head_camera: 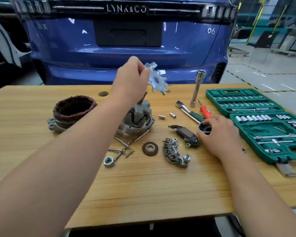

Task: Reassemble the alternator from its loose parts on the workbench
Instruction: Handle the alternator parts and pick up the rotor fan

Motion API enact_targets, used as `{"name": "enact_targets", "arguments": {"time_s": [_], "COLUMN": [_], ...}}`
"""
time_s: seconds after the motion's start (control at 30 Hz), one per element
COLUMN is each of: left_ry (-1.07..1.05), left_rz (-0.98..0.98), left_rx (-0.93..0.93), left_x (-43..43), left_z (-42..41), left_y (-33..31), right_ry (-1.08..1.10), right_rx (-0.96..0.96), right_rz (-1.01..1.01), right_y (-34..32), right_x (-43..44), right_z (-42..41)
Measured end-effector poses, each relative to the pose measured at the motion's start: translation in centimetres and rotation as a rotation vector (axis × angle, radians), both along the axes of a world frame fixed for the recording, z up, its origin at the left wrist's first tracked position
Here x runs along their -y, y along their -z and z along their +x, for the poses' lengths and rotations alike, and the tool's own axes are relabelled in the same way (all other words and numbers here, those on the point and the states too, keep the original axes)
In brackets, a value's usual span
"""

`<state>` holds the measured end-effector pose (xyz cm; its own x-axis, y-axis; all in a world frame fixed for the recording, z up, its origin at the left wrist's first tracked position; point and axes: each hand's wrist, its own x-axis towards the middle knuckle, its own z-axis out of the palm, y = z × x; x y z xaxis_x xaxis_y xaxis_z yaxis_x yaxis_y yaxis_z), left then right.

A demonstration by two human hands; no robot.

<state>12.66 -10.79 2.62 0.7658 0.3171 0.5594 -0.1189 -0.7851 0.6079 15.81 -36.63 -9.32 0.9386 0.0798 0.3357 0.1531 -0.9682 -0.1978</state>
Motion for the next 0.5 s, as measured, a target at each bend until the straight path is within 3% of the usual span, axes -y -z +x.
{"name": "enact_targets", "arguments": {"time_s": [0.13, 0.27, 0.33, 0.5], "left_ry": [-0.039, -0.054, -0.035, 0.029], "left_rz": [0.023, 0.031, 0.027, 0.092], "left_rx": [-0.182, -0.243, -0.209, -0.26], "left_x": [-3.4, -4.5, -4.7, -3.8], "left_z": [-0.4, -0.4, -0.3, 0.2], "left_y": [0.6, 1.1, 0.8, 0.2], "right_ry": [-0.018, -0.288, -0.446, -0.563], "right_rx": [-0.077, 0.07, 0.0, -0.155], "right_rz": [-0.03, 0.154, 0.287, 0.557], "right_y": [-1.3, -2.9, -3.7, -8.2], "right_x": [-1.2, -5.2, -7.6, -12.0], "right_z": [-0.9, -3.4, -3.9, -0.1]}}
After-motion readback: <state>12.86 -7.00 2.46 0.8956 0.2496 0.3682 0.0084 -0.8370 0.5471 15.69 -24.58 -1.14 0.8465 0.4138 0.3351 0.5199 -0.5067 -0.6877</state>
